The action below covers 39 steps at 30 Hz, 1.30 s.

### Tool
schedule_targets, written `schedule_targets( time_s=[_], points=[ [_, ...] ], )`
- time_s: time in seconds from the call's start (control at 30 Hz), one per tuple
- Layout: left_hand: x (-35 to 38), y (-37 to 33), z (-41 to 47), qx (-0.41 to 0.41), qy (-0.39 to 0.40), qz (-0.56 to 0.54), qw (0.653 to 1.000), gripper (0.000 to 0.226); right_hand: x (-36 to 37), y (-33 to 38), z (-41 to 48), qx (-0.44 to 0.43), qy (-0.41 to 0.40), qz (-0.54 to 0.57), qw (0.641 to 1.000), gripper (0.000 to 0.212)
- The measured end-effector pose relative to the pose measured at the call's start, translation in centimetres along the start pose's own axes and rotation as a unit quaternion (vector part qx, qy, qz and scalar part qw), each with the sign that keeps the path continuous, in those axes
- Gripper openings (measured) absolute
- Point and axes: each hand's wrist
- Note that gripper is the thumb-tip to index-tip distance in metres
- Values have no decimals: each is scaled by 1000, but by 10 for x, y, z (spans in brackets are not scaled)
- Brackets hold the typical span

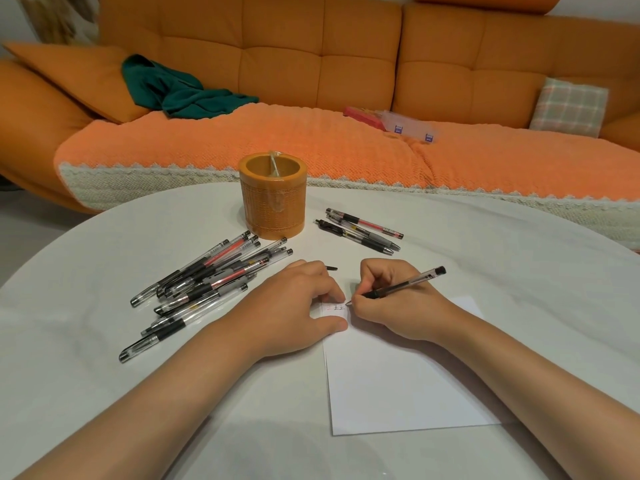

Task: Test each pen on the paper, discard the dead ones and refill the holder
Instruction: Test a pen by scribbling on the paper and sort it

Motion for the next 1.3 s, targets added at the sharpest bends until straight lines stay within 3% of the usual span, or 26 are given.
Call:
schedule_targets(
  time_s=[1.3],
  points=[
    [0, -2, -1, -4, 4, 5, 1000, 32, 0, -7, 0, -27, -8, -10, 1000, 24]
  ],
)
Point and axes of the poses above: each hand's wrist, its own z-axis towards the middle knuckle, its own x-axis out of the palm, y = z × x, and after that the axes turned 2 degrees about z, right-handed
